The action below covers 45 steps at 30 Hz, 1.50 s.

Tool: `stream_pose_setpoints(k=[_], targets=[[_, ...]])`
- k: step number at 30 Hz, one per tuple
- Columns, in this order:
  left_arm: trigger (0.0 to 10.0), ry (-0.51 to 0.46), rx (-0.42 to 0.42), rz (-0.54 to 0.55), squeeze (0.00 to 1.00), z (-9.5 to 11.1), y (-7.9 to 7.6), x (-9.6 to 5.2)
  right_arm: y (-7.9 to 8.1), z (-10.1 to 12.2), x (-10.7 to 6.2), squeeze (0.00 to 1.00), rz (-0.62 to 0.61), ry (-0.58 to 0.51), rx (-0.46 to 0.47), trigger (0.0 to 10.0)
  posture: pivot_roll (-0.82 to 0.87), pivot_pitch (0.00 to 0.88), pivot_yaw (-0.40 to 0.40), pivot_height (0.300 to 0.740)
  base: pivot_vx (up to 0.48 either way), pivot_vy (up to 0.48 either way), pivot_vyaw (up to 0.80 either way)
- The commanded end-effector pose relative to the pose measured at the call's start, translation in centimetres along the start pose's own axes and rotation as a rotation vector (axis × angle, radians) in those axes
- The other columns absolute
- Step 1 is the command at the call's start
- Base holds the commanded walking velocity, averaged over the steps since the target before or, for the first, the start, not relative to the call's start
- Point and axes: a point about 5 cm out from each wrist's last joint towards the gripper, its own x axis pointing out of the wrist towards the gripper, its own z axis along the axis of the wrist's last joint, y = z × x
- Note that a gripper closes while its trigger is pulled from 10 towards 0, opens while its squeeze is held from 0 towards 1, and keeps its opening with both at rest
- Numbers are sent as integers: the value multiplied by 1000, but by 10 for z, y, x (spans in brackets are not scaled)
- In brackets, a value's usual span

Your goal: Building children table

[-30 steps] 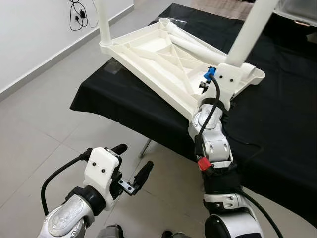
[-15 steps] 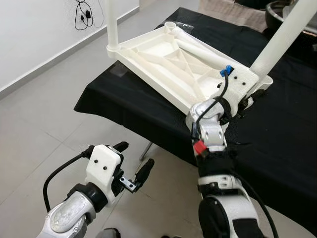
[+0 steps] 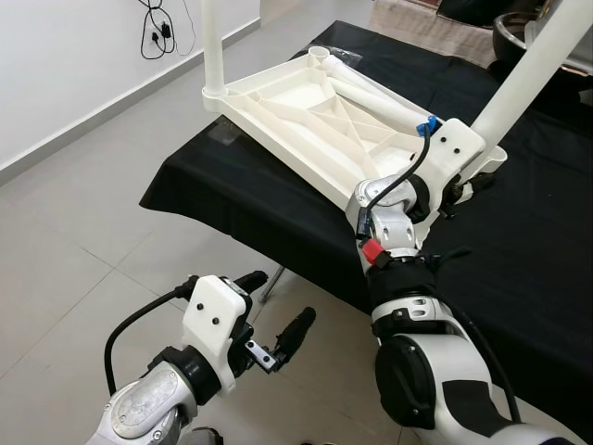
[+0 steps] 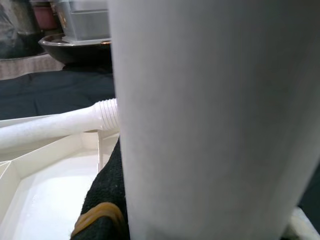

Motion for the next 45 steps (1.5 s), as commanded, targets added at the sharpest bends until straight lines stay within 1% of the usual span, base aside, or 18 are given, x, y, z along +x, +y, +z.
stream_pose_setpoints(k=[1, 6, 7, 10, 19, 20, 21, 26, 27, 28, 38, 41, 42, 45], targets=[[10000, 0, 1, -6, 0, -1, -2, -1, -15, -50, 2, 0, -40, 207, -114, 10000, 160, 207, -95, 740, 0, 0, 0], [10000, 2, 2, 5, 0, -2, -1, -1, -12, -50, -1, 0, -31, 209, -116, 10000, 160, 208, -98, 740, 0, 0, 0], [10000, 3, 4, 12, 0, -2, -1, -1, -9, -49, -3, 0, -17, 214, -107, 10000, 160, 203, -100, 740, 0, 0, 0], [10000, 4, 5, 15, 0, -2, 0, -1, -7, -49, -5, 0, -3, 213, -103, 10000, 160, 203, -100, 740, 0, 0, 0], [10000, 5, 7, 21, 0, -4, 0, -1, -3, -50, -8, 0, 32, 204, -95, 10000, 155, 196, -101, 740, 0, 0, 0], [10000, 5, 6, 22, 0, -4, 0, -1, -2, -50, -8, 67, 33, 203, -93, 10000, 155, 196, -101, 740, 0, 0, 0], [10000, 4, 7, 22, 0, -4, 0, -1, -2, -49, -8, 1000, 37, 200, -94, 10000, 155, 196, -101, 740, 0, 0, 0], [10000, 5, 7, 22, 0, -5, 0, -1, -2, -49, -8, 1000, 38, 181, -97, 10000, 152, 188, -100, 740, 0, 0, 0], [10000, 5, 7, 24, 0, -5, 0, -1, 0, -48, -9, 0, 47, 181, -95, 10000, 152, 186, -102, 740, 0, 0, 0], [10000, 5, 7, 27, 0, -5, 0, 0, 2, -49, -12, 0, 69, 189, -87, 10000, 151, 188, -101, 740, 0, 0, 0], [10000, 6, 8, 33, 0, -6, 1, -1, 5, -52, -20, 0, 116, 206, -77, 10000, 151, 190, -101, 740, 0, 0, 0], [10000, 5, 8, 35, 0, -6, 1, 0, 7, -53, -23, 0, 148, 205, -78, 10000, 151, 190, -101, 740, 0, 0, 0], [10000, 4, 8, 36, 0, -6, 1, 0, 7, -54, -25, 1000, 163, 213, -76, 10000, 144, 191, -100, 740, 0, 0, 0], [10000, 4, 9, 36, 0, -6, 2, 0, 7, -55, -27, 1000, 181, 222, -72, 10000, 143, 189, -98, 740, 0, 0, 0]])
